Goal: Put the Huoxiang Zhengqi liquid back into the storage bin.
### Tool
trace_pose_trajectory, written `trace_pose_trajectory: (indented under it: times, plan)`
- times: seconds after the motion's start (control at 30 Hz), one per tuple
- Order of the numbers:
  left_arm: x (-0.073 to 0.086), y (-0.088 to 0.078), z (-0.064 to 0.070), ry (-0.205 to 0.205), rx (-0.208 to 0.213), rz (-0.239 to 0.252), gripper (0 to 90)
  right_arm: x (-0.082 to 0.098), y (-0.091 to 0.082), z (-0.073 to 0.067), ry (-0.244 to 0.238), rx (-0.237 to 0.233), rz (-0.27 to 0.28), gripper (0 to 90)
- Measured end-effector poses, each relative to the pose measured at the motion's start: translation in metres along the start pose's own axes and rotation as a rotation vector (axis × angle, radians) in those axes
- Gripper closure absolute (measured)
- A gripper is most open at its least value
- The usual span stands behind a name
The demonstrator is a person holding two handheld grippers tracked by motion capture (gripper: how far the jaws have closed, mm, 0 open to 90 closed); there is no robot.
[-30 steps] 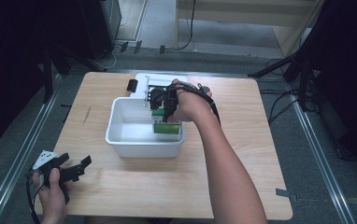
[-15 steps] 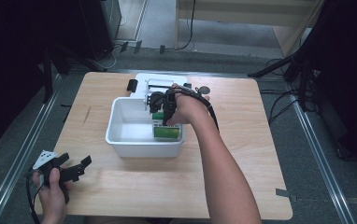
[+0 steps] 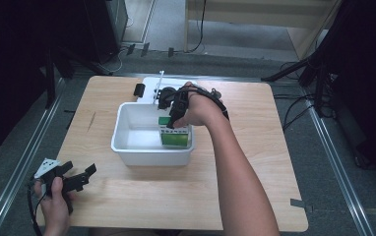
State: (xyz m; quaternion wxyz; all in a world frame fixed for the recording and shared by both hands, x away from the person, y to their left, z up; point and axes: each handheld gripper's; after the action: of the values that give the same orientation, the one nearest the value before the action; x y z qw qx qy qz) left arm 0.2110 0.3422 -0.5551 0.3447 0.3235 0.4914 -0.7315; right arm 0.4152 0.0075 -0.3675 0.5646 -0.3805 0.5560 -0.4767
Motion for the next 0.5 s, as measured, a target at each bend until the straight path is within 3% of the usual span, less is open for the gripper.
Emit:
trace_pose_trajectory:
  times: [0.5]
  plan:
    - [0.0,0.0,0.0,0.007,-0.004,0.002,0.6,0.032,-0.039,0.007,0.114,0.063,0.071,50.4]
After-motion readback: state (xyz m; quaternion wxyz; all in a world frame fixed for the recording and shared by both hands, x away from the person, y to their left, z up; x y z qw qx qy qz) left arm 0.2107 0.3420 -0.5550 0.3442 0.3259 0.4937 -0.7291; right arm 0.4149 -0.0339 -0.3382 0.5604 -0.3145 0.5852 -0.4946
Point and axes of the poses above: each handheld gripper's, and its own axes: y roughly forward along the jaws, x roughly out of its underside, z roughly to its right
